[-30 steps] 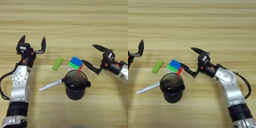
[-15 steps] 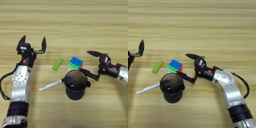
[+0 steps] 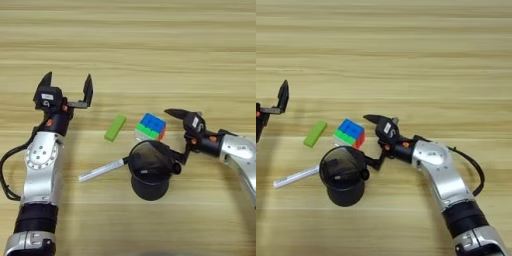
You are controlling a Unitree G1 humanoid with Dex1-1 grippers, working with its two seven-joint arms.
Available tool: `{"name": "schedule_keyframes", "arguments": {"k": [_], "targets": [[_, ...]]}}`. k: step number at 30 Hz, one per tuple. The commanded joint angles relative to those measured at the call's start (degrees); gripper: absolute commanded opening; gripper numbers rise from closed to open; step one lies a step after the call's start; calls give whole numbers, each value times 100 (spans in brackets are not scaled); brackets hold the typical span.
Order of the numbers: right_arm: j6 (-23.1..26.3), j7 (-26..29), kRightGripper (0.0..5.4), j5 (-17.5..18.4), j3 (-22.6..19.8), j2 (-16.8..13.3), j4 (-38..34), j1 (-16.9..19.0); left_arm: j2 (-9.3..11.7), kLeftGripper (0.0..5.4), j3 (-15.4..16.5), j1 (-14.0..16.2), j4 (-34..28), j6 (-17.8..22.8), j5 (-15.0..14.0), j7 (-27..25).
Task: Move the objects on the table
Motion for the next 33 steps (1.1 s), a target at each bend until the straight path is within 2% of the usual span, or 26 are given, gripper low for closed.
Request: {"name": "schedule_keyframes", "arguments": {"k": [1, 9, 13, 26, 33], "targets": [[1, 7, 540, -92, 53, 37, 78, -147, -33, 535, -38, -19, 17, -58, 46, 21], [-38, -65, 540, -181, 106, 158, 225, -193, -37, 535, -51, -15, 12, -78, 52, 36], [-53, -57, 482, -210, 130, 203, 250, -187, -39, 540, -61, -12, 11, -85, 53, 44], [-112, -54, 341, -260, 113, 273, 336, -186, -41, 540, -78, -18, 42, -122, 55, 59], [-132, -59, 335, -265, 110, 276, 325, -185, -42, 540, -86, -19, 47, -138, 62, 61]]}}
